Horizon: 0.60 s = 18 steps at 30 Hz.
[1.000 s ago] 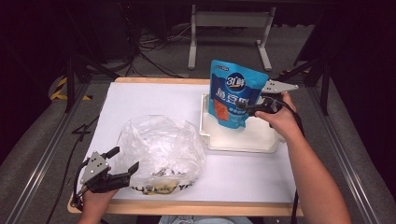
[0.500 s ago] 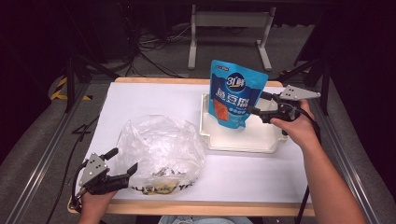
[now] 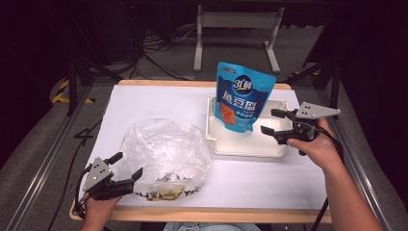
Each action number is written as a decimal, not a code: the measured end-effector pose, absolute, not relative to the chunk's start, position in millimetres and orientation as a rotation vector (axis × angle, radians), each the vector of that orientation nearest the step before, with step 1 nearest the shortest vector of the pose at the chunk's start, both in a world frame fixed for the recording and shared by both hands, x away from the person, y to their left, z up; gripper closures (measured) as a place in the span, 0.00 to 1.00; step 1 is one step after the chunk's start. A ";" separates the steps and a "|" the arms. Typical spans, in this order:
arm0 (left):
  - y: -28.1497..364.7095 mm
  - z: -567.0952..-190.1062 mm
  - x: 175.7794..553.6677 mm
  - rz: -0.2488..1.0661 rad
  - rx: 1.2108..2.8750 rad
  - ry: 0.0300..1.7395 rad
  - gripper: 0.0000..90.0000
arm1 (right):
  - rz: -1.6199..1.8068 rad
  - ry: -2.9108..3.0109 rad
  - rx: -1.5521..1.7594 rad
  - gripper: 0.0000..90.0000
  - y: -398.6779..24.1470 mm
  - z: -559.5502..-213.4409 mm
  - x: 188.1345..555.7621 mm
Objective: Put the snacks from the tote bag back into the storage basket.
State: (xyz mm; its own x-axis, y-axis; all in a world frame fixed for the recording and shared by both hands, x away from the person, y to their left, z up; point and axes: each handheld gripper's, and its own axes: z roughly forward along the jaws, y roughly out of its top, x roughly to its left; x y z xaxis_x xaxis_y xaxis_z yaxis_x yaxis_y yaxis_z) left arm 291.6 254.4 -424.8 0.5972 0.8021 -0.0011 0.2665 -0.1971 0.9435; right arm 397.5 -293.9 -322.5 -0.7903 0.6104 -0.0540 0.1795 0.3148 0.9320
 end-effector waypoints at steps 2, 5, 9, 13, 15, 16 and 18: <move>254.3 -424.8 292.1 0.623 1.752 0.877 0.15 | 1.463 2.209 0.692 0.27 -292.0 -323.1 391.3; 254.2 -425.0 292.6 0.619 1.749 0.879 0.15 | 1.450 2.240 0.676 0.26 -287.9 -323.5 382.5; 253.1 -425.0 292.9 0.620 1.755 0.877 0.15 | 1.439 2.266 0.656 0.25 -280.6 -325.4 370.7; 252.8 -424.9 292.6 0.619 1.755 0.874 0.15 | 1.444 2.301 0.639 0.23 -276.5 -332.0 362.0; 253.2 -425.0 292.8 0.620 1.754 0.878 0.15 | 1.446 2.318 0.644 0.23 -275.7 -336.3 356.9; 253.3 -425.1 293.0 0.618 1.754 0.879 0.15 | 1.448 2.320 0.649 0.22 -275.2 -338.3 354.8; 253.1 -425.2 293.3 0.616 1.756 0.877 0.15 | 1.450 2.318 0.659 0.22 -274.2 -341.6 351.7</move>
